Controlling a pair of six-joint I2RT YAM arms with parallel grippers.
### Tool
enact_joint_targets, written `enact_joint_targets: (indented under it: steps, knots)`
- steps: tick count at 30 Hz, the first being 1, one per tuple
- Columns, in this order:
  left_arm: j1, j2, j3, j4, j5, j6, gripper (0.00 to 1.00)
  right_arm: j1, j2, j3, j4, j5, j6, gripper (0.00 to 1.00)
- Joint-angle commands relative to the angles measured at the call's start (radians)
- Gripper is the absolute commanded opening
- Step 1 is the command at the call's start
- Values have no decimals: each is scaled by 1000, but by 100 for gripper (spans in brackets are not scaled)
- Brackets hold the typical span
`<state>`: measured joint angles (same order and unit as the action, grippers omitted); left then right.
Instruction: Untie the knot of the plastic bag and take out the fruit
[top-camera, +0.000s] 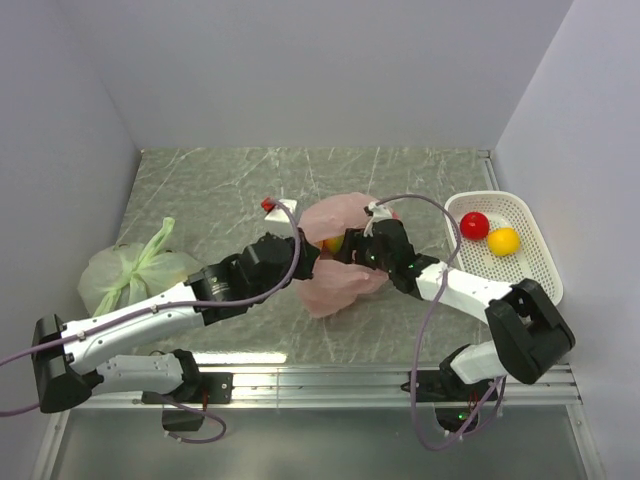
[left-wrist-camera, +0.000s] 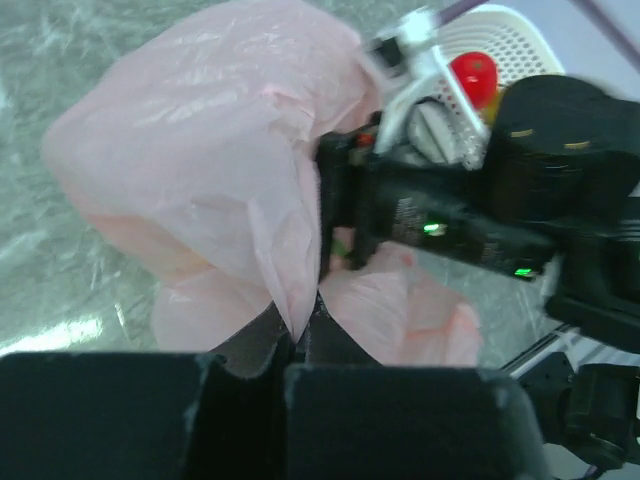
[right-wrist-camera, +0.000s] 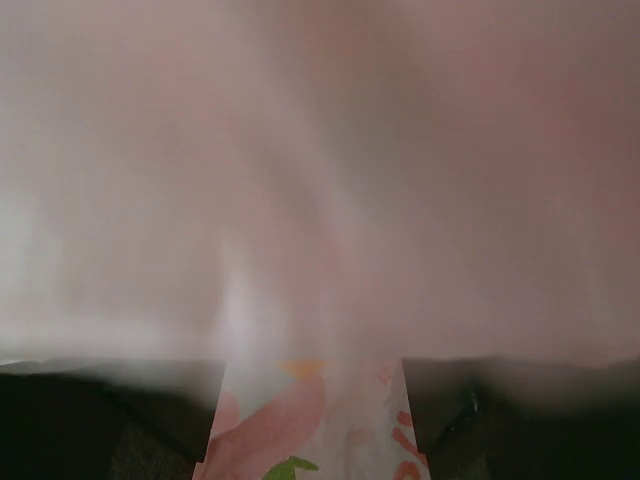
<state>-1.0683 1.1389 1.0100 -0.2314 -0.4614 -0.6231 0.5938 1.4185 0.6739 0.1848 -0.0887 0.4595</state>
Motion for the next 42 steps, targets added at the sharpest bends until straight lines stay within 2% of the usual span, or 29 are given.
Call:
enact_joint_targets:
  steps: [1,4,8,13,18,22,25,30,34,38,42]
  knots:
    - [11,-42,-100,-29,-32,-55,0,4,-75,-11,47,14,-21,72]
    - [56,-30,-188,-129,21,-197,0,21,-90,-14,33,-6,-57,76]
    - [68,-4,-301,-163,53,-271,1,73,-90,12,-7,7,-134,81]
    - [68,10,-349,-154,76,-284,1,149,-53,70,-132,43,-226,83]
    - [67,28,-361,-114,156,-242,7,221,-10,99,-255,116,-271,87]
    - [67,35,-361,-94,153,-244,9,222,-3,81,-334,196,-202,90]
    - [67,56,-360,-83,152,-239,9,218,-29,33,-338,176,-148,91]
    - [70,108,-346,-86,118,-230,9,222,48,58,-422,107,-89,91]
    - [108,131,-338,-53,67,-222,8,248,62,32,-360,57,-48,93]
    - [179,163,-332,-3,101,-201,8,305,94,93,-410,86,-56,95]
    - [179,160,-340,29,168,-182,13,360,89,130,-491,87,-71,100]
